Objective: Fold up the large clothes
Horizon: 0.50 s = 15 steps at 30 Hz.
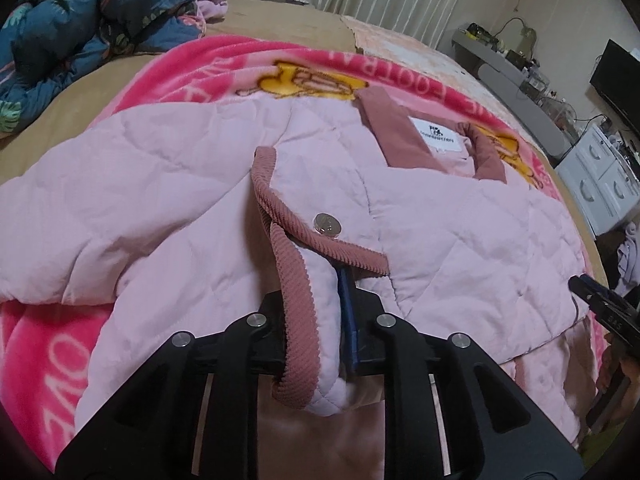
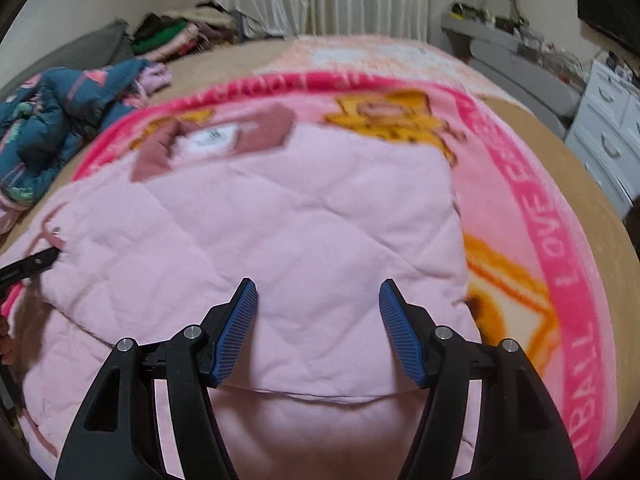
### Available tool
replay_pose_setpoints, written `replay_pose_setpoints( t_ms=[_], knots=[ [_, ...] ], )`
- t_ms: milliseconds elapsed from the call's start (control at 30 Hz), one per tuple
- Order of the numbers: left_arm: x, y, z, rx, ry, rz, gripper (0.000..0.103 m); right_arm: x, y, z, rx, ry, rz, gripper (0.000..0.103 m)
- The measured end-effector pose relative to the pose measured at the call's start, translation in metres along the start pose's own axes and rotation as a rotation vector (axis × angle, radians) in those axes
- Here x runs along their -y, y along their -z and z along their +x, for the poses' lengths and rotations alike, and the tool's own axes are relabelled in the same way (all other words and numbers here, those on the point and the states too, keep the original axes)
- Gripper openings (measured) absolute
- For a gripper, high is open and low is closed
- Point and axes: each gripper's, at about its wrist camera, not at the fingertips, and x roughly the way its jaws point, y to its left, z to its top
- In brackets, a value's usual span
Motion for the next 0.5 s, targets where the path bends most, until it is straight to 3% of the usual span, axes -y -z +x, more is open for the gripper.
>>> replay_pose_setpoints(
  t_ms=[400,500],
  knots=[
    [0.002,0.005,0.005,-0.028,-0.014,0.023,0.023,0.017,0.006,0.011,-0.038,-0.007,0.085,0.062],
    [0.003,0.004,0.002,-0.033,-0.016,0.022,0.023,0.016,0.004,0.003,-0.036,-0.015,0.093,0.066]
  ],
)
